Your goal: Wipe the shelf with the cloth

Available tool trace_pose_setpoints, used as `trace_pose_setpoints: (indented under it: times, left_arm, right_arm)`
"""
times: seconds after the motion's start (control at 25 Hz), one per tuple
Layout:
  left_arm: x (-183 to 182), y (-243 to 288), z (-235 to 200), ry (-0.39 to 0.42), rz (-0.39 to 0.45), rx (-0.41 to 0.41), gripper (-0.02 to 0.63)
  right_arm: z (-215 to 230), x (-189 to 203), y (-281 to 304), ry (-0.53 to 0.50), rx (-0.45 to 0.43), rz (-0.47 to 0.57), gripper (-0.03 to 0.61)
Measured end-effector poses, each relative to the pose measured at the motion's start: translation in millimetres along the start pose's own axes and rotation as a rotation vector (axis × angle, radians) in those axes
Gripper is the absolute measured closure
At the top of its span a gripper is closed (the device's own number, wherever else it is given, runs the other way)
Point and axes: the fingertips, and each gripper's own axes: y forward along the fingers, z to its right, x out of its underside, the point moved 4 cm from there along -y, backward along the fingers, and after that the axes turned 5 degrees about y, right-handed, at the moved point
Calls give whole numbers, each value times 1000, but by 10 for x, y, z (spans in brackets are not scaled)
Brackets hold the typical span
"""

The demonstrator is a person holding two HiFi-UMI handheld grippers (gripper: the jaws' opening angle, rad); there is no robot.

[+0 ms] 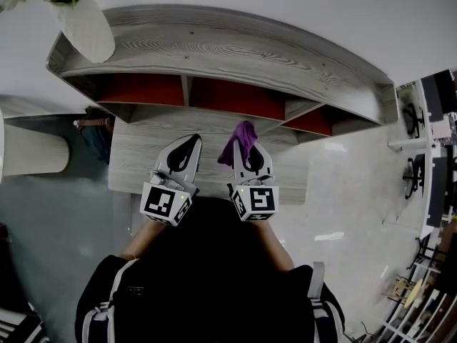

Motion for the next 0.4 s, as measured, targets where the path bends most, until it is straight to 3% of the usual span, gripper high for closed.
trace_pose_setpoints:
  times: [0.4]
  left_arm:
    - [0, 68, 17, -10, 2, -3, 609]
  right_arm:
    - [42, 13, 14, -9, -14, -5, 529]
